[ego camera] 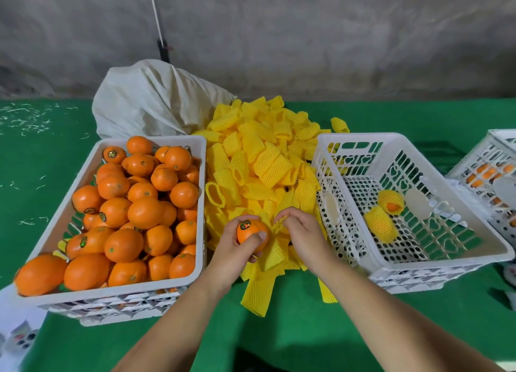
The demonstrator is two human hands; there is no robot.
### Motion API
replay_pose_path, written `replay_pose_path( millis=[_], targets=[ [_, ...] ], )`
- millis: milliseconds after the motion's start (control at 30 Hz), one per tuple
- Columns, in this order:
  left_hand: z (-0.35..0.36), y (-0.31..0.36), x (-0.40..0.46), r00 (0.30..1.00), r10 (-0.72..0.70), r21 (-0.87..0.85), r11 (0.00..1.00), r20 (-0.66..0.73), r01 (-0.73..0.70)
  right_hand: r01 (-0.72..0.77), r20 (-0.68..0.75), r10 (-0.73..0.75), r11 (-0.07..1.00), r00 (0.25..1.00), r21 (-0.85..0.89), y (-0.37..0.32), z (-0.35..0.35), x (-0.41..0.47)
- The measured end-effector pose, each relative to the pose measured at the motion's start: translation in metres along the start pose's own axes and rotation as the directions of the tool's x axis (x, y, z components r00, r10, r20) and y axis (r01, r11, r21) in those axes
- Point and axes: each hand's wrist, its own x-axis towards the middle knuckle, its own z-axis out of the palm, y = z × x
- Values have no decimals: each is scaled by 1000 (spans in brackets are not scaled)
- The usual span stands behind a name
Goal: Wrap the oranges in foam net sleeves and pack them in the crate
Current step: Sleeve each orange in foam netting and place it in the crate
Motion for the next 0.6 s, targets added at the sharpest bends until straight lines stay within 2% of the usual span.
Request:
replay_pose_path(
  millis=[133,233,300,400,467,533,600],
  targets=[
    [6,9,-3,996,-2,3,1000,86,2,-31,34,33,999,999,-35,-12,-1,3],
    [10,14,-2,983,-51,-106,992,176,70,-110,127,98,990,987,91,-17,4,6],
    [9,15,-1,980,-53,-192,977,194,90,-107,87,99,989,991,98,-17,8,6],
    [3,18,2,978,-21,-230,971,207,69,-18,-2,18,1000,1000,-10,-14,13,7],
    [0,20,2,976,-15,-207,976,216,61,-15,-79,13,999,997,-32,-13,17,8],
    [0,21,1,982,-21,-113,993,189,43,-23,-146,18,999,989,-32,-14,19,9],
    [-1,20,2,989,-26,-17,999,144,29,-13,-130,4,997,992,-73,-16,19,10]
  ],
)
